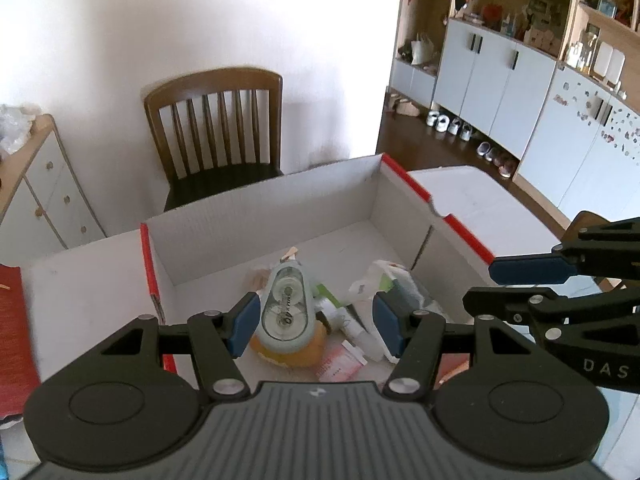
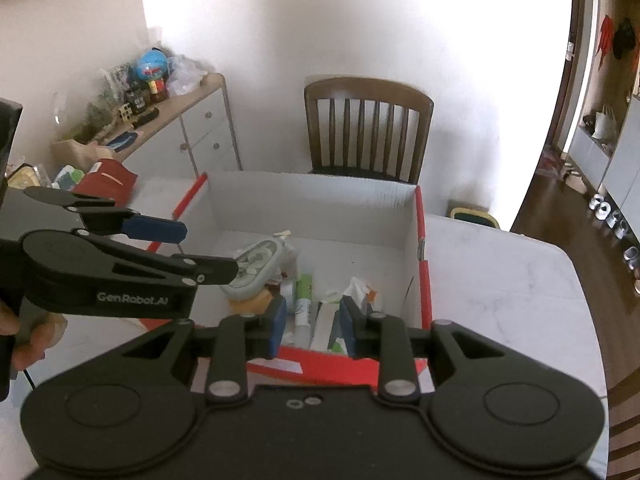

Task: Organize objects
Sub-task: 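Withdraw both grippers from the box back over the table items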

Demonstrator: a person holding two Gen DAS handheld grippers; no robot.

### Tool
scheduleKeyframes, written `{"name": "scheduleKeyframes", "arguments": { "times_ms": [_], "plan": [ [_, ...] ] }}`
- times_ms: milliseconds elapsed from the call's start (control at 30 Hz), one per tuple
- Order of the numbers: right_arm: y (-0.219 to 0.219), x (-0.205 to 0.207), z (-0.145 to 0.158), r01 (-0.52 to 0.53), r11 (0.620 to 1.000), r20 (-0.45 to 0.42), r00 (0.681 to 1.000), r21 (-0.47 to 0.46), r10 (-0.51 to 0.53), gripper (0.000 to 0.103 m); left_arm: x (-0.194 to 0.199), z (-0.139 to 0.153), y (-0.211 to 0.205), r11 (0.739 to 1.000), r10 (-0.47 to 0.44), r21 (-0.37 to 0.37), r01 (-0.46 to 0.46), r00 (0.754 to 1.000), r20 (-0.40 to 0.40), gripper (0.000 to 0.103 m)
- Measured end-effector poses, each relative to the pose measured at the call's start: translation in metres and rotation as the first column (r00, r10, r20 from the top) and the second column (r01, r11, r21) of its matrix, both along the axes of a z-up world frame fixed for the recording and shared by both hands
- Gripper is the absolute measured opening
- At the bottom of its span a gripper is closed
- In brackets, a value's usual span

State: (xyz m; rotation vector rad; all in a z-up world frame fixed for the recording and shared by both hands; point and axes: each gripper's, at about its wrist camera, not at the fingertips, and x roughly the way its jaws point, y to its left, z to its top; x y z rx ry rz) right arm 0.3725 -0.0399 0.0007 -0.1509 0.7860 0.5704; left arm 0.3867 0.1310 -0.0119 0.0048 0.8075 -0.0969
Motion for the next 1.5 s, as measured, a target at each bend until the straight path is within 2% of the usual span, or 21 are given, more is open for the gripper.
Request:
{"name": "scheduleKeyframes", "arguments": {
  "times_ms": [200,233,267,333,467,567,733,800,833,867,1267,1433,1500],
  "plan": [
    [-0.012,-0.021,0.012,-0.029,0.999,0.012,1.0,0.028,0.029,0.032,-0.03,0.017,-0.009,1.0,-0.005,-0.006,0.005,0.999,0.032,0.061],
    [-0.014,-0.024,0.013,-0.036,0.999,0.013,0.999,0.033,0.035,0.038,-0.035,0.019,-0.011,1.0,-0.005,-0.009,0.005,0.999,0.035,0.061],
    [-0.016,-0.028,0.014,-0.041,0.998,0.016,0.999,0.04,0.041,0.05,-0.039,0.021,-0.012,1.0,-0.005,-0.015,0.006,0.999,0.038,0.061],
    [-0.02,-0.036,0.017,-0.049,0.998,0.03,0.998,0.051,0.048,0.058,-0.05,0.025,-0.015,1.0,-0.005,-0.02,0.006,0.999,0.043,0.061],
    [-0.025,-0.05,0.02,-0.067,0.996,0.032,0.997,0.057,0.065,0.059,-0.067,0.029,-0.023,1.0,-0.008,-0.024,0.009,0.999,0.049,0.061],
    [-0.032,-0.06,0.022,-0.077,0.995,0.035,0.997,0.061,0.075,0.061,-0.082,0.032,-0.029,1.0,-0.009,-0.028,0.01,0.999,0.052,0.068],
    [-0.048,-0.076,0.023,-0.082,0.993,0.026,0.996,0.079,0.08,0.063,-0.105,0.038,-0.036,0.999,-0.013,-0.045,0.015,0.998,0.063,0.068],
    [-0.054,-0.084,0.022,-0.083,0.993,0.027,0.996,0.08,0.081,0.068,-0.113,0.04,-0.038,0.998,-0.011,-0.054,0.015,0.998,0.067,0.073],
    [-0.058,-0.087,0.022,-0.082,0.993,0.031,0.996,0.081,0.08,0.074,-0.118,0.04,-0.039,0.998,-0.01,-0.056,0.013,0.998,0.069,0.074],
    [-0.061,-0.091,0.021,-0.079,0.993,0.037,0.996,0.082,0.076,0.075,-0.123,0.04,-0.04,0.998,-0.006,-0.057,0.011,0.997,0.072,0.077],
    [-0.098,-0.129,0.004,-0.064,0.995,0.034,0.998,0.072,0.062,0.088,-0.166,0.016,-0.051,0.997,0.026,-0.074,-0.024,0.999,0.021,0.081],
    [-0.11,-0.14,-0.011,-0.058,0.997,0.01,0.998,0.043,0.057,0.089,-0.184,-0.003,-0.051,0.993,0.062,-0.097,-0.063,0.998,-0.021,0.084],
    [-0.115,-0.145,-0.02,-0.05,0.998,0.0,0.999,0.029,0.05,0.089,-0.192,-0.012,-0.051,0.992,0.072,-0.104,-0.076,0.997,-0.038,0.09]
  ]
}}
